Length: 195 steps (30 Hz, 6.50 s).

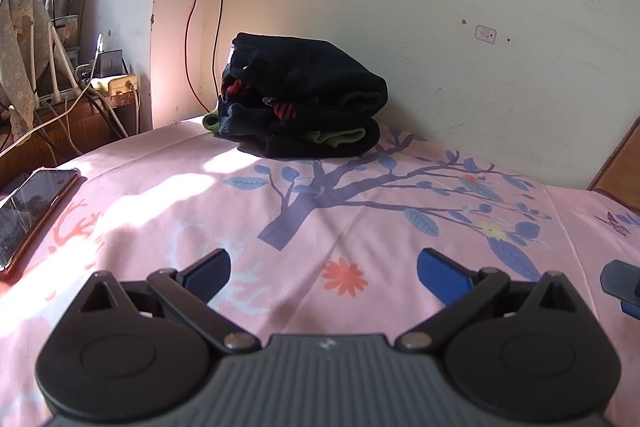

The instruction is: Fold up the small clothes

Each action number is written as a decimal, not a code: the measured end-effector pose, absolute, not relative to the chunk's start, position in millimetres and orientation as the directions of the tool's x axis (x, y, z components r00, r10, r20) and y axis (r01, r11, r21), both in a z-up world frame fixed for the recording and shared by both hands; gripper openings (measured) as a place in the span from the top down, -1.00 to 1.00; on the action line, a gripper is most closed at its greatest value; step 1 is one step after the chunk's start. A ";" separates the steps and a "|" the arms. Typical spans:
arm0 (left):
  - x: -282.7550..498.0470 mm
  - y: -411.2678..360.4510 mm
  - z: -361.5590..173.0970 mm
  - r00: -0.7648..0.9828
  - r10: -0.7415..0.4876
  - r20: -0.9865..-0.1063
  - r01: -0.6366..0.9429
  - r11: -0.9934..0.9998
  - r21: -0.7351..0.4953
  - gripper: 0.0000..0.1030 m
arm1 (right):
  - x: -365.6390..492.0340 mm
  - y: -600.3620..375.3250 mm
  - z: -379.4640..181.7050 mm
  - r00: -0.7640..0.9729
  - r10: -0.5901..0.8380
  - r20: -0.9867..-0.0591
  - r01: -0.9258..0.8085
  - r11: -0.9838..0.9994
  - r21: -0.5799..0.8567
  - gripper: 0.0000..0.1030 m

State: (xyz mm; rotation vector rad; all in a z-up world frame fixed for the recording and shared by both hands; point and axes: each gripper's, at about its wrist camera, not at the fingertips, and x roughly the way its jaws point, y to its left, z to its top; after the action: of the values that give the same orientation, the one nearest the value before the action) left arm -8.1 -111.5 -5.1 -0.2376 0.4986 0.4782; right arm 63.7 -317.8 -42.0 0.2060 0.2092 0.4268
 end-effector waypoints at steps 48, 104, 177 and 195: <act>-5.7 -111.2 -5.2 0.744 0.405 -0.531 -0.517 0.853 -0.074 -1.00 | 63.8 -319.5 -43.3 0.894 0.418 -0.160 -0.371 0.892 0.259 -0.73; 1.9 -120.2 -7.4 0.719 0.426 -0.550 -0.506 0.863 0.007 -1.00 | 61.7 -317.6 -43.7 0.907 0.389 -0.160 -0.330 0.894 0.302 -0.77; -11.5 -130.9 26.2 0.672 0.482 -0.562 -0.532 0.842 0.087 -1.00 | 63.2 -320.5 -45.4 0.908 0.388 -0.159 -0.318 0.884 0.342 -0.77; -13.8 -138.3 28.3 0.699 0.453 -0.554 -0.496 0.865 0.082 -1.00 | 63.3 -321.0 -45.5 0.907 0.390 -0.159 -0.320 0.883 0.342 -0.77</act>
State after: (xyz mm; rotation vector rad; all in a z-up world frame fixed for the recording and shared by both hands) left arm -13.8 -138.3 28.3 -0.0756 0.5969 0.5289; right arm 63.3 -321.0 -45.5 0.3161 0.2274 0.3728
